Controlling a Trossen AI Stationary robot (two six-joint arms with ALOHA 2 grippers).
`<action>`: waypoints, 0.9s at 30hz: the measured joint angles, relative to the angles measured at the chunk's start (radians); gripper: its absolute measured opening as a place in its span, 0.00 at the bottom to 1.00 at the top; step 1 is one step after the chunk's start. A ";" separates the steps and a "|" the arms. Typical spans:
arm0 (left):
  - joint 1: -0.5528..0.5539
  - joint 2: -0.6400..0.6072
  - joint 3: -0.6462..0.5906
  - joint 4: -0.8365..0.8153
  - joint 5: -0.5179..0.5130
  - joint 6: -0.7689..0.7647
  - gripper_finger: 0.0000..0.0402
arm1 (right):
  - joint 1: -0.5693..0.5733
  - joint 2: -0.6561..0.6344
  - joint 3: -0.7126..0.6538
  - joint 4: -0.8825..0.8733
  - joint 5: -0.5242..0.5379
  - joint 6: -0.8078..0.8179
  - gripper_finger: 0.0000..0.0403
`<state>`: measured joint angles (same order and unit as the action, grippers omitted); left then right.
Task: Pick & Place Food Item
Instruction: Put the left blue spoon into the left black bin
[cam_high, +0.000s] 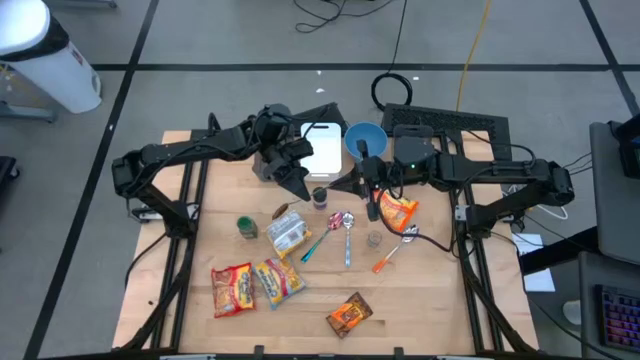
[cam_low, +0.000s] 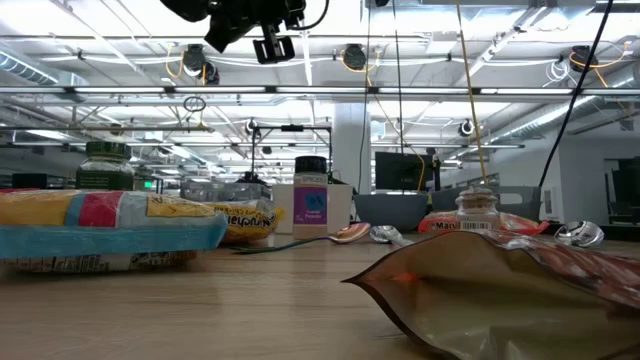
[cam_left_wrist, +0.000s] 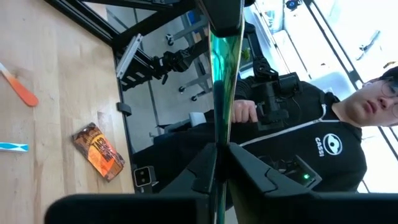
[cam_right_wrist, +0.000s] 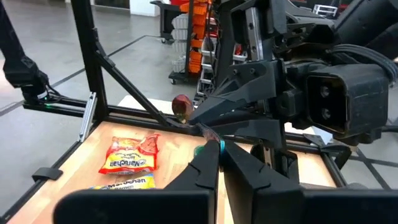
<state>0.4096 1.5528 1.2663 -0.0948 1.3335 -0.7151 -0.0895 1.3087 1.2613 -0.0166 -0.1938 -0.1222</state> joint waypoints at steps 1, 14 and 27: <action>0.000 0.000 0.000 0.001 -0.011 0.000 0.10 | 0.000 0.000 0.000 -0.001 0.003 0.005 0.01; 0.004 0.000 0.000 0.016 -0.057 0.018 0.12 | 0.000 0.000 0.000 -0.004 0.011 0.032 0.00; 0.052 0.000 0.000 0.131 -0.045 -0.111 0.26 | 0.000 0.000 0.000 -0.006 0.010 0.058 0.00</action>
<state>0.4613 1.5528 1.2663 0.0367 1.2882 -0.8257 -0.0891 1.3090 1.2613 -0.0227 -0.1837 -0.0639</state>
